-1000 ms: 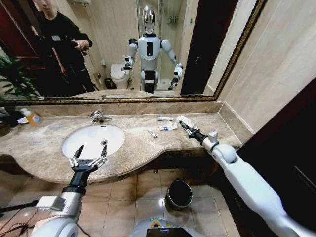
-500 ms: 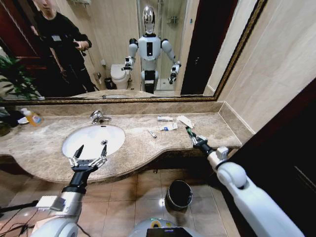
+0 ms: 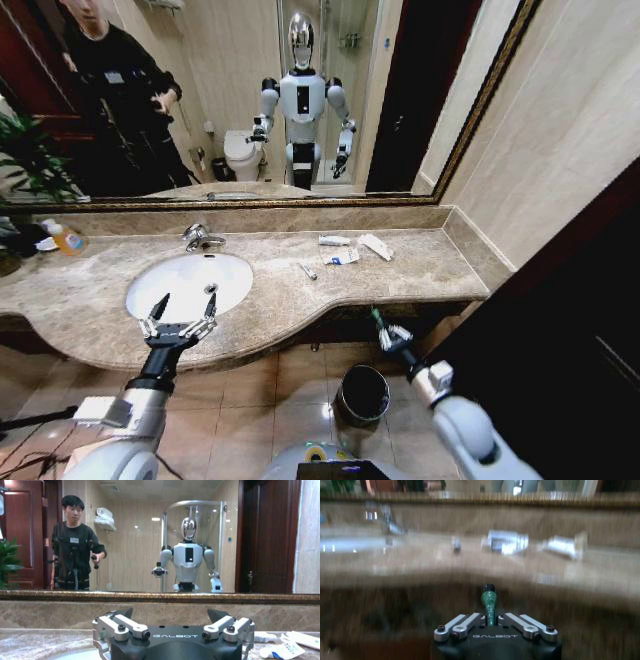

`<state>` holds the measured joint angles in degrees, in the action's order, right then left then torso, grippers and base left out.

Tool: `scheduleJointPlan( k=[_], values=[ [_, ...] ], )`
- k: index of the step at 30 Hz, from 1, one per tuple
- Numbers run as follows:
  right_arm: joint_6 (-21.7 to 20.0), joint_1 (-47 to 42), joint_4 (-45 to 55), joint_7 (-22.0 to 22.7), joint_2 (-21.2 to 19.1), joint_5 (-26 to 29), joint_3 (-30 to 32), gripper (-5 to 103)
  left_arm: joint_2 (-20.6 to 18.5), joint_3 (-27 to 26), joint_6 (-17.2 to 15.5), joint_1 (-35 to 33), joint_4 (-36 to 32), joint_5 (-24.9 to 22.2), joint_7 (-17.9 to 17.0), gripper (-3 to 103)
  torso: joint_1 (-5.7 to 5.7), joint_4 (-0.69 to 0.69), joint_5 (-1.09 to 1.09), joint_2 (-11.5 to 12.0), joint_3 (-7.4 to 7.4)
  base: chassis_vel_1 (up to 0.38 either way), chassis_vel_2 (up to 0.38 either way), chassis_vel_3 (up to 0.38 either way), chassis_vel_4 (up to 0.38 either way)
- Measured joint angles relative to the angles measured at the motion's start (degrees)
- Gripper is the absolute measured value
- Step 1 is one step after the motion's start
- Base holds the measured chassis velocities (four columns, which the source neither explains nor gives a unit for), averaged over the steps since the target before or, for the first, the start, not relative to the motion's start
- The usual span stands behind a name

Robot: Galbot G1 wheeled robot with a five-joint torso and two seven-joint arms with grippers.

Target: Pick up the trash from the sink and place it in the trash bin.

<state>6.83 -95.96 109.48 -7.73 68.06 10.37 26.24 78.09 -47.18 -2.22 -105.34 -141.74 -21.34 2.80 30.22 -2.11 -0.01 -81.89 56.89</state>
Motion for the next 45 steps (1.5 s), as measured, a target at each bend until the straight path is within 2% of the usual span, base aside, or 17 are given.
scheduleJointPlan(
  k=[3, 6, 7, 10, 16, 20, 24, 34, 35, 37, 40, 42, 45],
  values=[
    [1.82, -0.1, -4.8, -0.57, 1.95, -1.81, -0.21, 7, 0.0, 0.0, 0.0, 0.0, 0.0, 0.0, 0.0, 100, 0.0, 0.0, -0.01, 0.0, 0.0, 0.0, 0.0, 0.0, 0.0],
    [6.18, 3.74, -18.4, -1.07, 6.41, -6.19, -0.16, 7, 0.0, 0.0, 0.0, 0.0, 0.0, 0.0, 0.0, 100, 0.0, 0.0, 0.01, 0.0, 0.0, 0.0, 0.0, 0.0, 0.0],
    [6.18, 3.74, -18.4, -1.07, 6.41, -6.19, -0.16, 7, 0.0, 0.0, 0.0, 0.0, 0.0, 0.0, 0.0, 100, 0.0, 0.0, 0.01, 0.0, 0.0, 0.0, 0.0, 0.0, 0.0],
    [9.84, 8.16, -30.68, -1.1, 9.63, -9.94, 0.27, 7, 0.0, 0.0, 0.0, 0.0, 0.0, 0.0, 0.0, 100, 0.01, 0.0, 0.01, 0.0, 0.01, 0.0, 0.0, 0.0, 0.0],
    [12.39, 11.98, -40.87, -0.05, 11.82, -11.82, 0.15, 7, 0.0, 0.0, 0.0, 0.0, 0.0, 0.0, 0.0, 100, 0.01, 0.0, 0.0, 0.0, 0.0, 0.0, 0.0, 0.0, 0.0],
    [15.66, 16.41, -50.55, 3.13, 13.29, -12.73, -0.46, 7, 0.0, 0.0, 0.0, 0.0, 0.0, 0.0, 0.0, 100, 0.01, 0.0, 0.0, 0.0, 0.01, 0.0, 0.0, 0.0, 0.0],
    [17.25, 19.89, -56.44, 4.8, 14.48, -13.87, -0.75, 7, 0.0, 0.0, 0.0, 0.0, 0.0, 0.0, 0.0, 100, 0.01, 0.0, 0.01, 0.0, 0.01, 0.0, 0.0, 0.0, 0.0],
    [18.77, 24.83, -63.19, 6.46, 15.47, -14.1, -0.87, 7, 0.0, 0.0, 0.0, 0.0, 0.0, 0.0, 0.0, 100, 0.01, -0.01, 0.01, 0.0, 0.01, 0.0, 0.0, 0.0, 0.0],
    [18.9, 24.95, -63.38, 6.48, 15.42, -14.26, -0.88, 4, 0.0, 0.0, 0.0, 0.0, 0.0, 0.0, 0.0, 100, 0.01, 0.0, 0.01, 0.0, 0.01, 0.0, 0.0, 0.0, 0.0],
    [18.94, 24.92, -63.36, 6.48, 15.3, -14.42, -0.88, 9, 0.0, 0.0, 0.0, 0.0, 0.0, 0.0, 0.0, 100, 0.01, 0.0, 0.01, 0.0, 0.01, 0.0, 0.0, 0.0, 0.0],
    [18.9, 24.19, -62.16, 6.45, 14.88, -14.89, -0.94, 24, 0.0, 0.0, 0.0, 0.0, 0.0, 0.0, 0.0, 100, 0.01, 0.0, 0.0, 0.0, 0.01, 0.0, 0.0, 0.0, 0.0],
    [18.83, 23.94, -61.64, 6.45, 14.85, -15.06, -0.94, 24, 0.0, 0.0, 0.0, 0.0, 0.0, 0.0, 0.0, 100, 0.01, 0.0, 0.0, 0.0, 0.01, 0.0, 0.0, 0.0, 0.0],
    [18.65, 23.28, -60.32, 7.02, 14.9, -16.27, -0.93, 41, 0.0, 0.0, 0.0, 0.0, 0.0, 0.0, 0.0, 100, 0.01, 0.0, 0.0, 0.0, 0.01, 0.0, 0.0, 0.0, 0.0]
  ],
)
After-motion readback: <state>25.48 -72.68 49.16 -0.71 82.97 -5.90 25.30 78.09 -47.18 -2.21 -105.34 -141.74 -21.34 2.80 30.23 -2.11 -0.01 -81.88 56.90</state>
